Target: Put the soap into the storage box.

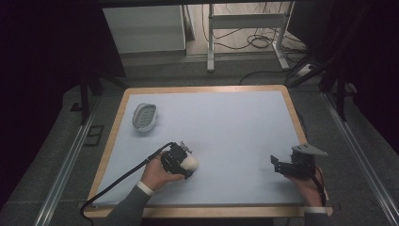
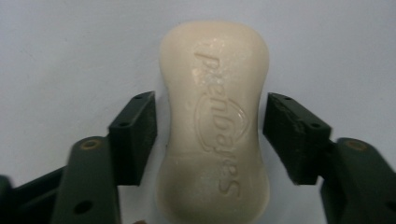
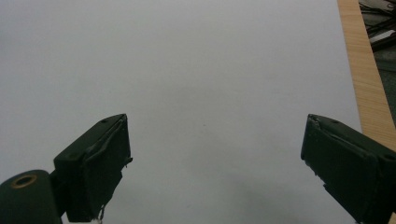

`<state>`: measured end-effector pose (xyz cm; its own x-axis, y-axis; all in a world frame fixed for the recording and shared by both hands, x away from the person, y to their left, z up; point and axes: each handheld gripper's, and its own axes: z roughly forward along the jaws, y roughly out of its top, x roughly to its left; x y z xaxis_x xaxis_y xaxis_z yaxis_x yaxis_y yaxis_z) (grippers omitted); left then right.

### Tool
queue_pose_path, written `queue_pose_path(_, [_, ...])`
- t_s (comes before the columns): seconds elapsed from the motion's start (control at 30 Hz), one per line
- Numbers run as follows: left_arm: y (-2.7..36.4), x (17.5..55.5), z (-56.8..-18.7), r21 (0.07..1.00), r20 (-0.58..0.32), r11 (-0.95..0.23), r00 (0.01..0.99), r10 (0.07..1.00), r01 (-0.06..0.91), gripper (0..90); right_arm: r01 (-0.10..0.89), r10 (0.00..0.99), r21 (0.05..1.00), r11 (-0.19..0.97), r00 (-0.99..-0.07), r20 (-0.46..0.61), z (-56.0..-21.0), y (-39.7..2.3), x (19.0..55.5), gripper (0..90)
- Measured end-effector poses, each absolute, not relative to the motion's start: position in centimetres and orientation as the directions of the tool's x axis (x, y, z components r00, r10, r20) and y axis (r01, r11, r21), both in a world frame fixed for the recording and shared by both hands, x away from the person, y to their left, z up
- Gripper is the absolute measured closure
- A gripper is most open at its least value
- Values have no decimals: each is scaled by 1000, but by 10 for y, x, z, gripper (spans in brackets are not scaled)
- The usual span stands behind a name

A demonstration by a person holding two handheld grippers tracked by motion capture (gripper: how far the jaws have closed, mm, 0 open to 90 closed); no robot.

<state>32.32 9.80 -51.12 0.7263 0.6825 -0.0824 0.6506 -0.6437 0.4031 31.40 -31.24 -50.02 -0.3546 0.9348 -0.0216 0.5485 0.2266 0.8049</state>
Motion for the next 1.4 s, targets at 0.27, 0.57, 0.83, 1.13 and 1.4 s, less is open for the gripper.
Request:
queue_pose_path(0.27, [98, 321, -510, 401, -67, -651, 729, 681, 645, 492, 546, 936, 808, 223, -352, -20, -499, -314, 313, 81])
queue_pose_path(0.57, [105, 322, -502, 416, -67, -645, 730, 681, 640, 494, 546, 937, 808, 220, -348, -21, -499, -314, 313, 81])
queue_pose_path(0.83, [118, 325, -484, 450, -76, -625, 724, 685, 638, 495, 548, 939, 808, 216, -343, -18, -498, -315, 313, 81])
queue_pose_path(1.13, [135, 330, -470, 469, -81, -601, 709, 701, 648, 495, 549, 940, 807, 216, -340, -20, -499, -316, 314, 81])
queue_pose_path(1.4, [144, 335, -464, 469, -81, -596, 703, 706, 652, 495, 554, 942, 805, 214, -336, -19, -500, -316, 314, 81])
